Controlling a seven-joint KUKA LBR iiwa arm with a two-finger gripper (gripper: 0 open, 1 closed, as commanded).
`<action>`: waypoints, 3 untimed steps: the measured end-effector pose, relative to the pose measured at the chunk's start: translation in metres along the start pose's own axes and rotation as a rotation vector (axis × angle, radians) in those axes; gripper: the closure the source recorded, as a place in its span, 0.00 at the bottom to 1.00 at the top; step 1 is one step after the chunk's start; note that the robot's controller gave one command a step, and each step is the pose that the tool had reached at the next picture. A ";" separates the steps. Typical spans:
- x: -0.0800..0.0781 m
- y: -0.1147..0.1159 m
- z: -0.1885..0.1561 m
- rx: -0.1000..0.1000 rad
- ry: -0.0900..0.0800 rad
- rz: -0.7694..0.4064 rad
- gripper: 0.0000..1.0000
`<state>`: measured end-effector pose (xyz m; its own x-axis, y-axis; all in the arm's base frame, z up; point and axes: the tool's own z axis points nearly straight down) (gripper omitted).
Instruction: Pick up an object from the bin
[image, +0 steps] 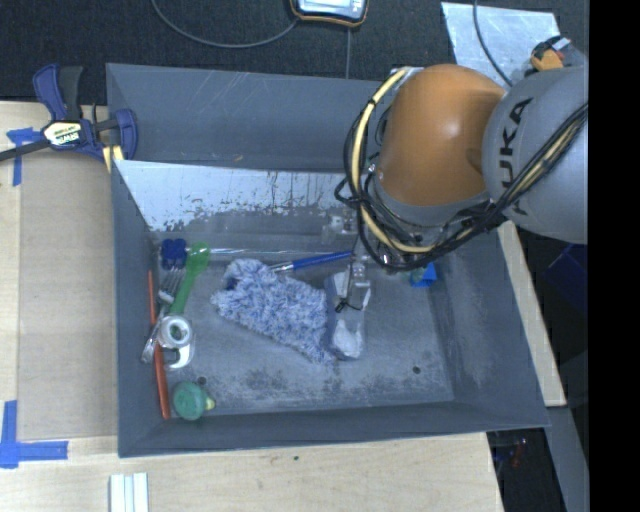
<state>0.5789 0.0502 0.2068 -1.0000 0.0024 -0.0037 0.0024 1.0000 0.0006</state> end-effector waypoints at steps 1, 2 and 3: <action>0.000 0.000 0.000 0.000 0.000 -0.001 0.00; -0.026 -0.006 0.020 0.000 -0.006 -0.101 0.00; -0.021 -0.007 0.019 0.000 -0.004 -0.079 0.00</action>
Offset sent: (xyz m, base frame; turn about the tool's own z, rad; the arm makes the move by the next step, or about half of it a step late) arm 0.0249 -0.0057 -0.0199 -0.1016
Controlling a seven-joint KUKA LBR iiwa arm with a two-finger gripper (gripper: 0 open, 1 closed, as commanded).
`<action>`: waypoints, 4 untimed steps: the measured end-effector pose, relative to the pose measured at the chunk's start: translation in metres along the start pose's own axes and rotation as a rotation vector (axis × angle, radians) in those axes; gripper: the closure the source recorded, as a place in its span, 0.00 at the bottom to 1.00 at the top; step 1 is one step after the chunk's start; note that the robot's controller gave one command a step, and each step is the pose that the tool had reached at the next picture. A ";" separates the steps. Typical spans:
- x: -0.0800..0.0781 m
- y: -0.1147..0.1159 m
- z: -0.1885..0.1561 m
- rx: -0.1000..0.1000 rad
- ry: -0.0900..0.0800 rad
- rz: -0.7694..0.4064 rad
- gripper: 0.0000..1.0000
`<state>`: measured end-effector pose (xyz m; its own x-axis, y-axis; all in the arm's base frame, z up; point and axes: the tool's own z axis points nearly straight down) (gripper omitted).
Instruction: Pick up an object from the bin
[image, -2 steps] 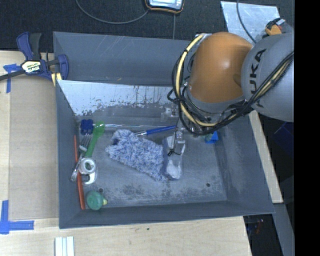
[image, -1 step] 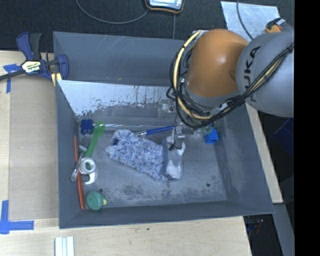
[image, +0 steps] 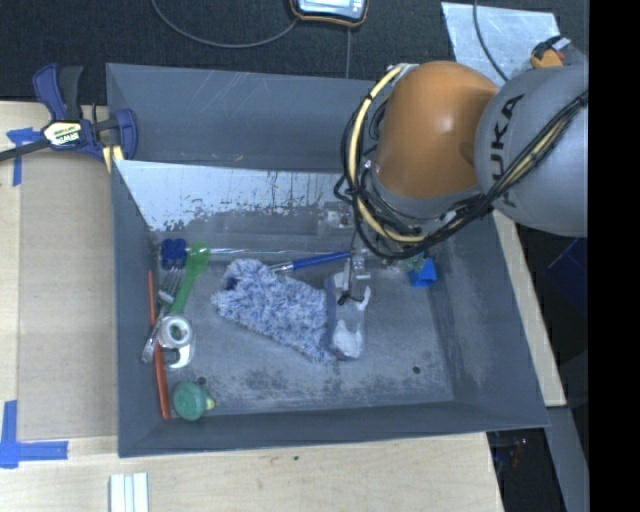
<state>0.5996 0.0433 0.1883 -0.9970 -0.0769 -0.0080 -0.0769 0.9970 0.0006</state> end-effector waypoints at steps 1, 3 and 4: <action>-0.010 -0.066 0.021 0.001 -0.005 -0.121 0.00; -0.015 -0.073 0.109 0.000 -0.001 -0.177 0.00; -0.016 -0.079 0.104 -0.003 -0.009 -0.156 0.00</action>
Offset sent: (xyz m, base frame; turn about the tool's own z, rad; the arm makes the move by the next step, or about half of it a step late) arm 0.0062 -0.0474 -0.0106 0.0201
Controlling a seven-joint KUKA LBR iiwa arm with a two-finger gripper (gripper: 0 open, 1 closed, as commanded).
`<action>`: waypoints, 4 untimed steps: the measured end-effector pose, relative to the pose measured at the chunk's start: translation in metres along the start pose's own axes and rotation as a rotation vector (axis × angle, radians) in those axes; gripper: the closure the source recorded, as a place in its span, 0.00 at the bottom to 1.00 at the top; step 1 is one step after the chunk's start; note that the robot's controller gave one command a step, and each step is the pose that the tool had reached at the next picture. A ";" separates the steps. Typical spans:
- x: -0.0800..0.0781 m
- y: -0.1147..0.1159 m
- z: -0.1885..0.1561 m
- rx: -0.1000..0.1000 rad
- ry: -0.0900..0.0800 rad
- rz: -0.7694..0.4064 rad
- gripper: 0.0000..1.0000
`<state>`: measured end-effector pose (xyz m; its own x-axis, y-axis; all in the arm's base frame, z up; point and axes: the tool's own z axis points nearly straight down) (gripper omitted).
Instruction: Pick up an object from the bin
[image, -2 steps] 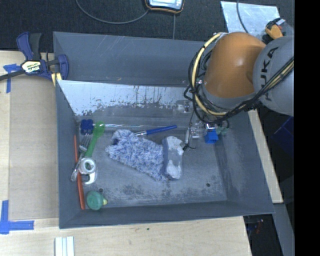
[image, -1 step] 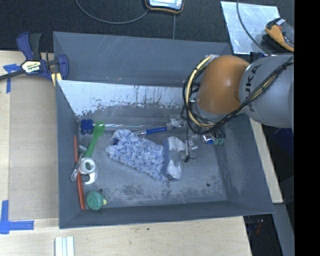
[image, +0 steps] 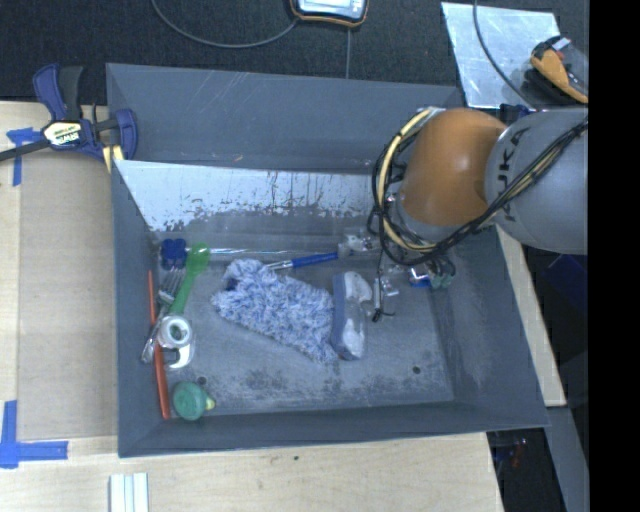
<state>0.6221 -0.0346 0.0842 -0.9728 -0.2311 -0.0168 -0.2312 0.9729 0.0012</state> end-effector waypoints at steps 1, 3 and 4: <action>0.022 0.096 0.012 0.002 -0.004 -0.210 1.00; 0.022 0.096 0.012 0.002 -0.004 -0.209 1.00; 0.051 0.123 -0.052 0.002 -0.007 -0.467 1.00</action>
Offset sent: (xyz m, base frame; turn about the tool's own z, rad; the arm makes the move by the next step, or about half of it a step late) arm 0.0000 0.0000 0.0000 0.0000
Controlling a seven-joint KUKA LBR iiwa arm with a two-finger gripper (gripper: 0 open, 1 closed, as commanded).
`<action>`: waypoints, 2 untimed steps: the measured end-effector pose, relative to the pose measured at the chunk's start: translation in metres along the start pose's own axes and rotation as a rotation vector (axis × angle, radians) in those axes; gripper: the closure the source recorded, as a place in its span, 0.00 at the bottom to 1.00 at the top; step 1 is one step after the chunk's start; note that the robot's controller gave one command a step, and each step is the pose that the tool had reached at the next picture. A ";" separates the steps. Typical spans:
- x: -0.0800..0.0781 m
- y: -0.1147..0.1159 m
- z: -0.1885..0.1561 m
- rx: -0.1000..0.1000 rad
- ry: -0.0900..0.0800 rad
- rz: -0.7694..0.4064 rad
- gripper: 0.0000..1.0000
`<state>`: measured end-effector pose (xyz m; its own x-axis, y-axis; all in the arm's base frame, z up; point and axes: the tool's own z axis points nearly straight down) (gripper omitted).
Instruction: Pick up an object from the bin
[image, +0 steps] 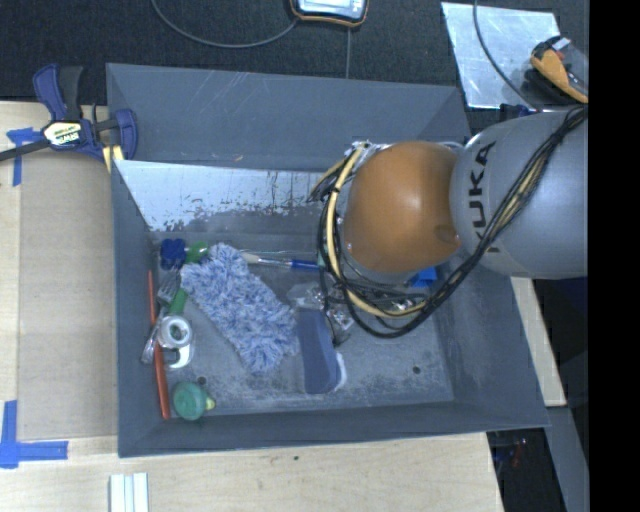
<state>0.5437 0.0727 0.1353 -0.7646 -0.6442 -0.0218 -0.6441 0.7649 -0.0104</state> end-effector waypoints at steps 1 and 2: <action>0.000 0.000 0.000 0.000 0.000 0.001 1.00; 0.025 0.018 0.022 0.000 -0.001 -0.130 1.00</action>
Offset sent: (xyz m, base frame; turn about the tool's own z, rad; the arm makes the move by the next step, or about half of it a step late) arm -0.0415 -0.0029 -0.0309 -0.1774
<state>0.5135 0.0707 0.1125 -0.6748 -0.7377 -0.0215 -0.7376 0.6751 -0.0134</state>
